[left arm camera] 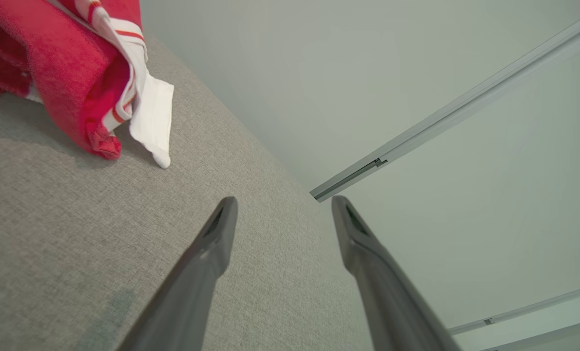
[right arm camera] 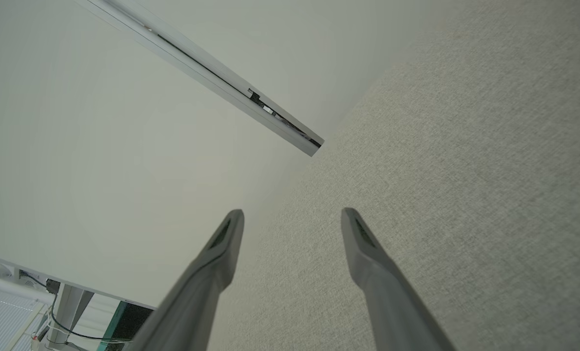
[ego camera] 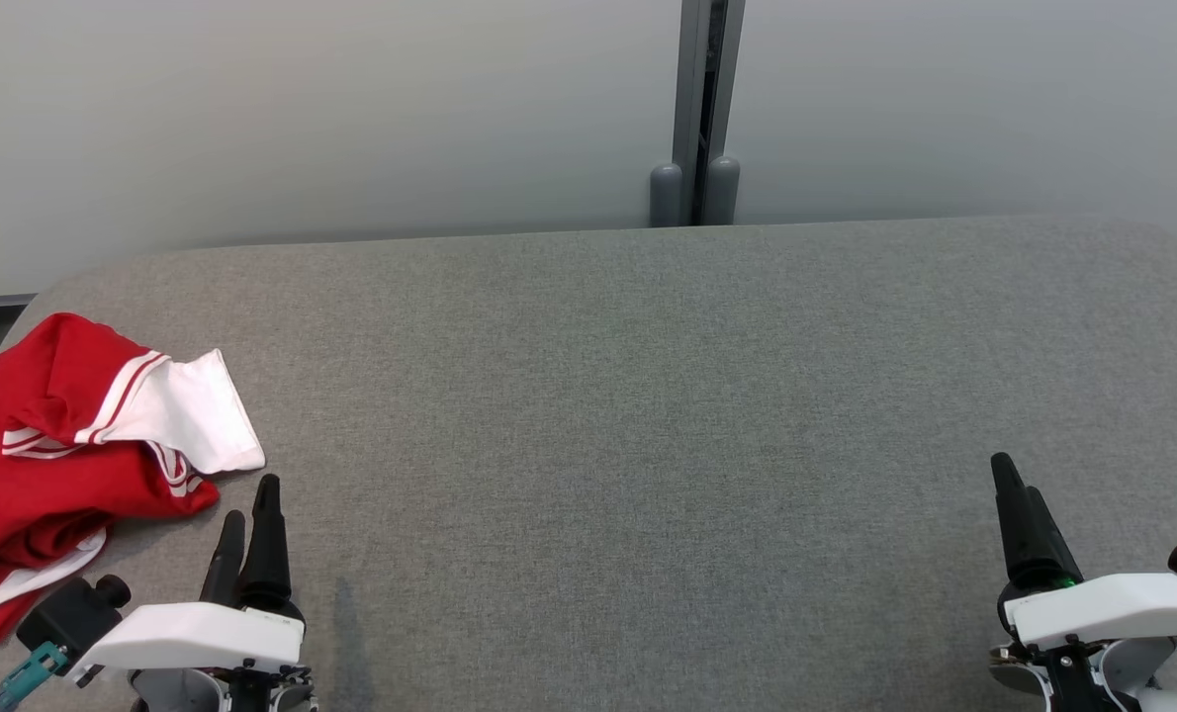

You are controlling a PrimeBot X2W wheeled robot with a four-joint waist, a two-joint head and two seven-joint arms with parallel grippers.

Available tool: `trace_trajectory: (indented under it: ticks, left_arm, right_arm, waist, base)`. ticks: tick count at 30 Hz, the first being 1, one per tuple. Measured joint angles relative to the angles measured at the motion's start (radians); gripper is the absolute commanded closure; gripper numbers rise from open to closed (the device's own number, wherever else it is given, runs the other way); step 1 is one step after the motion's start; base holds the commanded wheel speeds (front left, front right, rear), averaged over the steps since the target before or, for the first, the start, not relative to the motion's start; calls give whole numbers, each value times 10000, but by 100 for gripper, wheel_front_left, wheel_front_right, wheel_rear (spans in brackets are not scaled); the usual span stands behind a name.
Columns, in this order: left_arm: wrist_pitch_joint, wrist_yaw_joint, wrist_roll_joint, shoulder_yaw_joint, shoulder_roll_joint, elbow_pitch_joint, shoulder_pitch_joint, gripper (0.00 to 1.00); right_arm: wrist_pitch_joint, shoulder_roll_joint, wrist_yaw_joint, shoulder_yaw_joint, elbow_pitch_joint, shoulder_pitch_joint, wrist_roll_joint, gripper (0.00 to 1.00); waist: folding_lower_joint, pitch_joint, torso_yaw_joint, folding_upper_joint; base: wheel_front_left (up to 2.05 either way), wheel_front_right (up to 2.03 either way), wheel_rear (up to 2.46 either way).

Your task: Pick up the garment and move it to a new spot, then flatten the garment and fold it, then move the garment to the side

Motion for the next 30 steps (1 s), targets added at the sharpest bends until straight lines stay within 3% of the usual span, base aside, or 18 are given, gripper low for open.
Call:
trace_trajectory:
  ticks: [30]
  left_arm:
    - [-907, 470, 4151, -468, 100, -6, -177, 0]
  right_arm:
    - [-905, 12, 0, 144, 123, -346, -4405, 0]
  waist:
    - [1, 12, 38, 0]
  base:
    - [0, 0, 0]
